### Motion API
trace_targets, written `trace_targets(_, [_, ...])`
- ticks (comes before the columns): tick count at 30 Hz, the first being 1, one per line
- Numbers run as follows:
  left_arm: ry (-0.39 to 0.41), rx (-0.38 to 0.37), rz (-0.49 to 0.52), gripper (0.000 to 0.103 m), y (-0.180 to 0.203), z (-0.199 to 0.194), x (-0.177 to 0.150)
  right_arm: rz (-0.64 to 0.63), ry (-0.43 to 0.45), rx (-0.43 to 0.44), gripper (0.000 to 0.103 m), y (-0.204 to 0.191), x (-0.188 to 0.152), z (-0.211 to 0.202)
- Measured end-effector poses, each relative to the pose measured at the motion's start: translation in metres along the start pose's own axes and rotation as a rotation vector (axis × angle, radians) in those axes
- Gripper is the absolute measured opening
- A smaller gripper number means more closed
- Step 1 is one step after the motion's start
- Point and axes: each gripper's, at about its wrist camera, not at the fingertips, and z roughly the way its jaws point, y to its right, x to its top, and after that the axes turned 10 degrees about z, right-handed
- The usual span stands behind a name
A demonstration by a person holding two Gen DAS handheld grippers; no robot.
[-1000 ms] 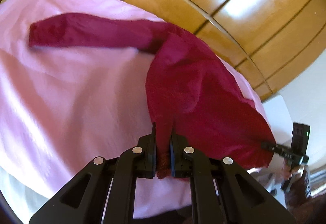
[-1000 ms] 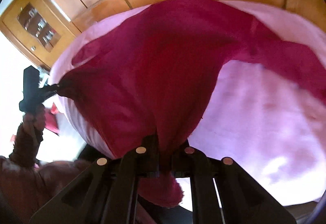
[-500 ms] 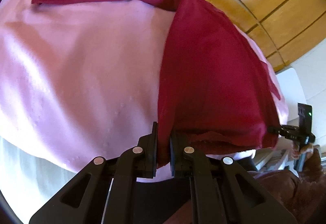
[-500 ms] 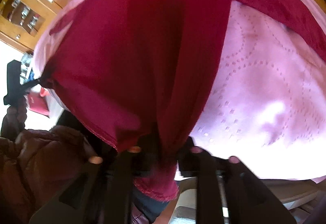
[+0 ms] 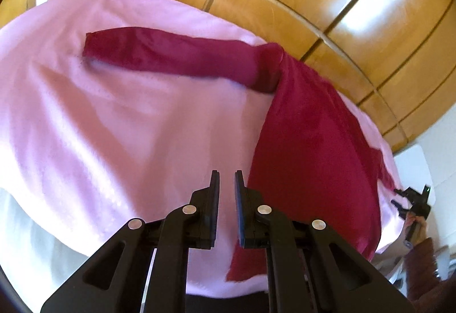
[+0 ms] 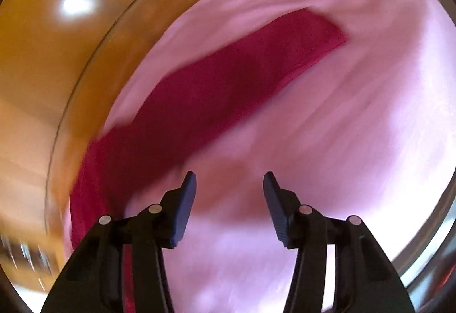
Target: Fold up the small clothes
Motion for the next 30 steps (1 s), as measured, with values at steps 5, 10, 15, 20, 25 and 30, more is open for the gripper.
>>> trace_targets(5, [-0.033,-0.012,0.045,0.008,0.031,0.019,0.006,0.217,0.083,0.022,0.049,0.022,0.038,0.030])
trace_targets(10, [-0.073,-0.045,0.114,0.008,0.067,0.040,0.007,0.227,0.141,-0.044,0.022,0.008,0.064,0.053])
trace_targets(15, [-0.125,-0.061,0.216,0.008,0.100,0.061,0.001,0.085,0.270,-0.182,0.005,0.005,0.086,0.016])
trace_targets(20, [-0.224,-0.056,0.232,0.008,0.104,0.095,-0.007,0.070,0.280,-0.298,0.005,0.046,0.076,0.005])
trace_targets(25, [-0.194,-0.079,0.186,0.008,0.090,0.092,-0.004,0.089,0.260,-0.199,0.053,0.049,0.076,0.001])
trace_targets(30, [-0.078,-0.018,0.018,0.036,0.033,0.065,0.010,0.020,0.305,-0.240,0.075,0.014,0.065,-0.013])
